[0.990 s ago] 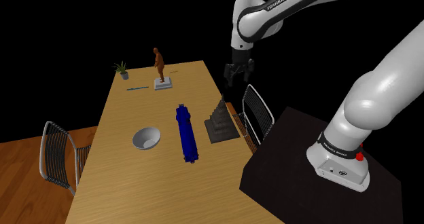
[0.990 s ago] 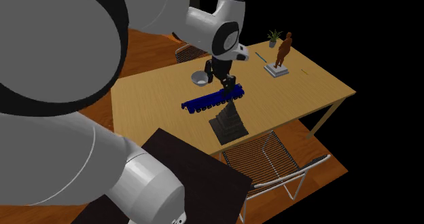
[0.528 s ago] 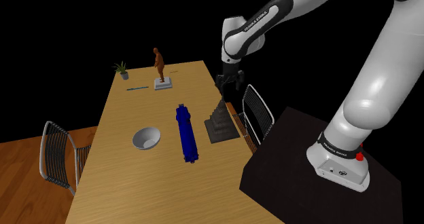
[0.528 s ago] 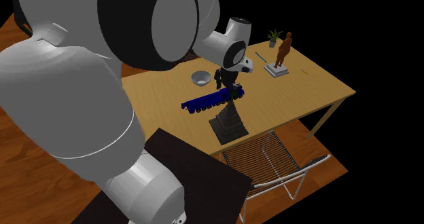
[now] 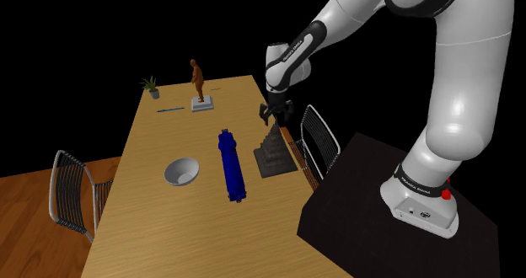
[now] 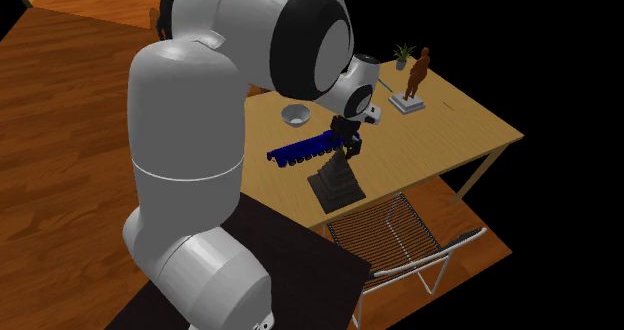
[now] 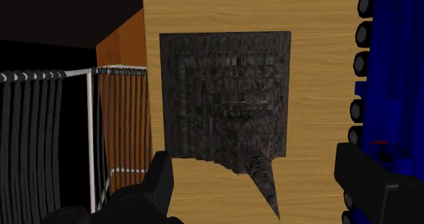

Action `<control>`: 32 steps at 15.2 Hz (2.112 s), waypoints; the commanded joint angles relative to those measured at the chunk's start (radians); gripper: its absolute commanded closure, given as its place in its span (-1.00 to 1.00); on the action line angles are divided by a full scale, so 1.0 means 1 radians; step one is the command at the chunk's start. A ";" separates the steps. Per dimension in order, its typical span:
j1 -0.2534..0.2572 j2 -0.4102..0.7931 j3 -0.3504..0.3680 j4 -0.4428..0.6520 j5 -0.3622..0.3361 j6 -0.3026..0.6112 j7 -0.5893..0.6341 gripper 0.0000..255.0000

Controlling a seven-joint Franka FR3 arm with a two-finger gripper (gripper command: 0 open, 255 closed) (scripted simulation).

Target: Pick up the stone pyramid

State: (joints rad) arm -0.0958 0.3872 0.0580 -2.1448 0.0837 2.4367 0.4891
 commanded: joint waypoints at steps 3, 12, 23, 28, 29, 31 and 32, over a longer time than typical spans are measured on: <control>-0.002 0.123 -0.018 0.093 0.002 0.023 0.035 -1.00; -0.002 0.212 -0.017 0.112 0.004 0.093 0.029 -1.00; -0.002 0.200 -0.018 0.109 0.004 0.084 0.029 1.00; -0.002 0.141 -0.018 0.096 0.003 0.038 0.033 1.00; -0.002 0.130 -0.019 0.094 0.003 0.028 0.034 1.00; -0.002 0.107 -0.019 0.091 0.002 0.009 0.036 1.00; -0.002 0.096 -0.019 0.090 0.002 -0.001 0.037 1.00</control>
State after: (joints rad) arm -0.0990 0.4945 0.0387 -2.0565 0.0858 2.4452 0.5234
